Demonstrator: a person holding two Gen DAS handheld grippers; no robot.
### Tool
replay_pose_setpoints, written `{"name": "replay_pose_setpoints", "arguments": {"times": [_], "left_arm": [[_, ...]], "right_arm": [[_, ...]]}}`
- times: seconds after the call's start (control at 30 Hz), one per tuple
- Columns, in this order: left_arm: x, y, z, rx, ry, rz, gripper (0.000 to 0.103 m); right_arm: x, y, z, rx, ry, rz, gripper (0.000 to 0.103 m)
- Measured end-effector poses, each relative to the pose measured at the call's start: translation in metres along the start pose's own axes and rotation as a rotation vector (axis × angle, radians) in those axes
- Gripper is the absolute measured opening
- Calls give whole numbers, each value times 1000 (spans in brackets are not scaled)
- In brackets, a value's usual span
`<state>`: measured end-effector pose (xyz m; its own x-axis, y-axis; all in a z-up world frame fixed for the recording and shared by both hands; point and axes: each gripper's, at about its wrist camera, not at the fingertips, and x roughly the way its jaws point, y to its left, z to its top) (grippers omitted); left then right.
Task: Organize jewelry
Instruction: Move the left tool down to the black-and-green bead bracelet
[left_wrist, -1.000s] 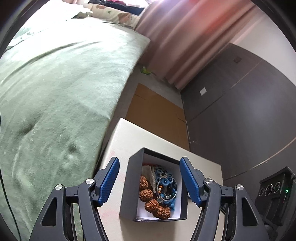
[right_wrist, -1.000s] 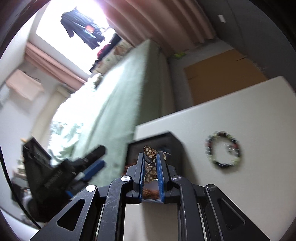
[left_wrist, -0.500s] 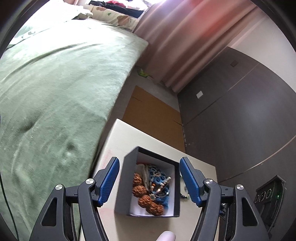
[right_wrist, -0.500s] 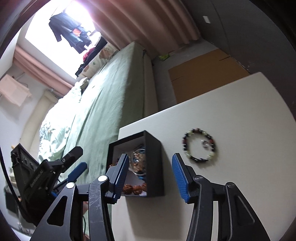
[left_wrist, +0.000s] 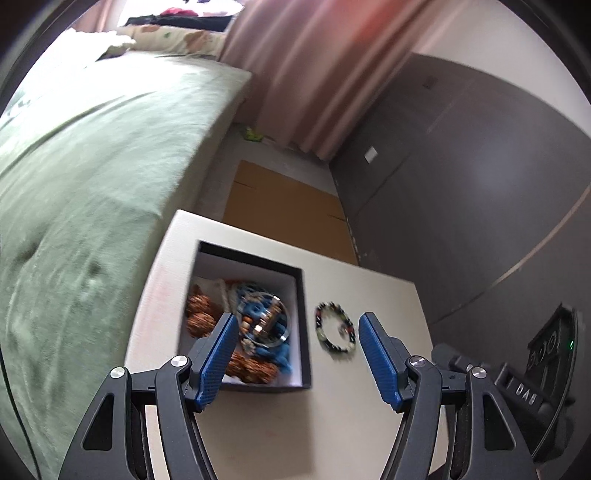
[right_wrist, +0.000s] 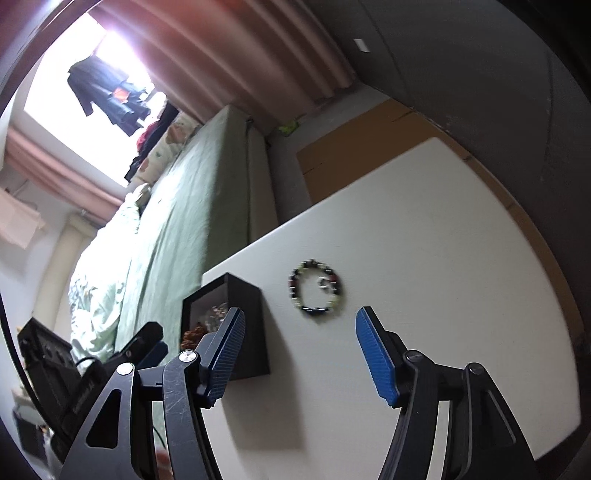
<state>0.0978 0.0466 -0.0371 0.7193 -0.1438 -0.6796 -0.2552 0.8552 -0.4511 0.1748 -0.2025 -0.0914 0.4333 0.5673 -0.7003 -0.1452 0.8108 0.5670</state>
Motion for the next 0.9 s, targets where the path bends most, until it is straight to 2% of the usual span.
{"name": "replay_pose_setpoints", "arguments": {"times": [0.17,0.33,0.5,0.6,0.73,0.8,0.9], "left_arm": [[6,-31,-11,113,32,63,68],[17,-61,-16,199,73,70,68],[33,-94,-16,298,100,114,66],[48,-106,-15,330,133,132,58],[71,-115,-18,333,194,142,47],[80,-119,-20,323,212,136,45],[94,-126,-25,347,229,169,38]], "right_arm": [[-14,-18,6,16,8,-34,63],[-31,-41,14,37,8,-58,63],[-38,-66,21,106,19,-68,63],[-39,-73,23,105,42,-101,63],[-47,-87,27,137,36,-94,63],[-50,-94,29,148,30,-100,63],[-53,-104,31,170,27,-104,63]]}}
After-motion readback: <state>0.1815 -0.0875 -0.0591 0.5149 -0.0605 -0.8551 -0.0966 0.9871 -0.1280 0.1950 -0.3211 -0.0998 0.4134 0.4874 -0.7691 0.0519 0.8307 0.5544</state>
